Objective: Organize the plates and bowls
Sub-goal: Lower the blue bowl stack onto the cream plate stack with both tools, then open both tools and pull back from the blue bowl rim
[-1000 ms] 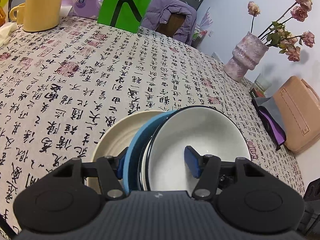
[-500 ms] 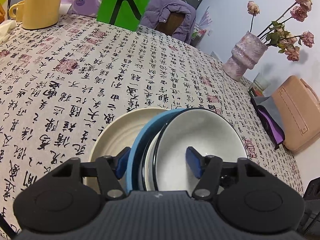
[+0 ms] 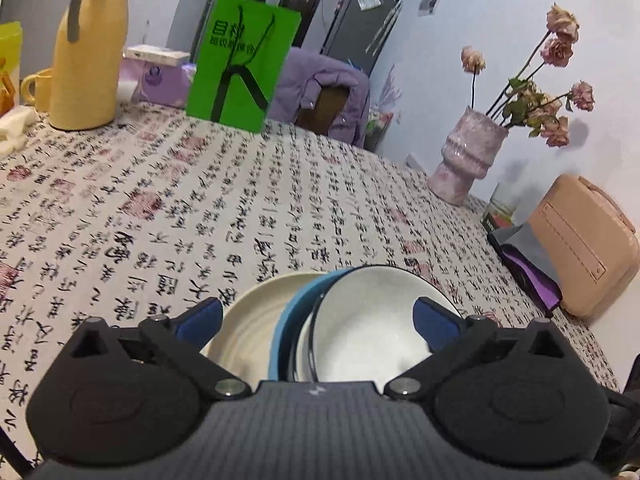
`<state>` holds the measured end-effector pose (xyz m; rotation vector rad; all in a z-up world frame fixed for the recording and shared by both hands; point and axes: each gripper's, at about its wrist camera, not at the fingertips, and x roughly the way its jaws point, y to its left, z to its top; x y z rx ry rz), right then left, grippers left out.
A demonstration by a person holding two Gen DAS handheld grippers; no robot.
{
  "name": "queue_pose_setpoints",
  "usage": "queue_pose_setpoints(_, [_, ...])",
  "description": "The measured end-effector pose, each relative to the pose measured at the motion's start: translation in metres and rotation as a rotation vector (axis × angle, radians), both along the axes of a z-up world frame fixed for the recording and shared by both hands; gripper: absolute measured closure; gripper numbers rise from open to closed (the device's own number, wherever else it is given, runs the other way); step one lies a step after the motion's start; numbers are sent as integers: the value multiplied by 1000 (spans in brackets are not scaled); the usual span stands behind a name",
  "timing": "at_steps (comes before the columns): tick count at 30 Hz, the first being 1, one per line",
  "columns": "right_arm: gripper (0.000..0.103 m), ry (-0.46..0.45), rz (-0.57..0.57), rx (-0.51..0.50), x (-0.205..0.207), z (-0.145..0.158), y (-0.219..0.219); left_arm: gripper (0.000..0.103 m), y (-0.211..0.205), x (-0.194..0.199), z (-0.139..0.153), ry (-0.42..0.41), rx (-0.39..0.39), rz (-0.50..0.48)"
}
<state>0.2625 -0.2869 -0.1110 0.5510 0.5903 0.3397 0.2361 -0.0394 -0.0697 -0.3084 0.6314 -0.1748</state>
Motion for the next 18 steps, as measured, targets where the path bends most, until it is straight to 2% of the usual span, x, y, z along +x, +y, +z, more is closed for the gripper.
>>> queue_pose_setpoints(4, [8, -54, -5, -12, -11, 8, 0, 0, 7, -8, 2, -27, -23, 35])
queue_pose_setpoints(5, [0, -66, -10, -26, -14, 10, 1, 0, 9, -11, 2, -39, -30, 39])
queue_pose_setpoints(9, [0, -97, -22, -77, -22, 15, 5, 0, 12, -21, 7, -91, -23, 53])
queue_pose_setpoints(18, [0, -158, -50, -126, -44, 25, 8, 0, 14, -47, 14, -189, 33, 61])
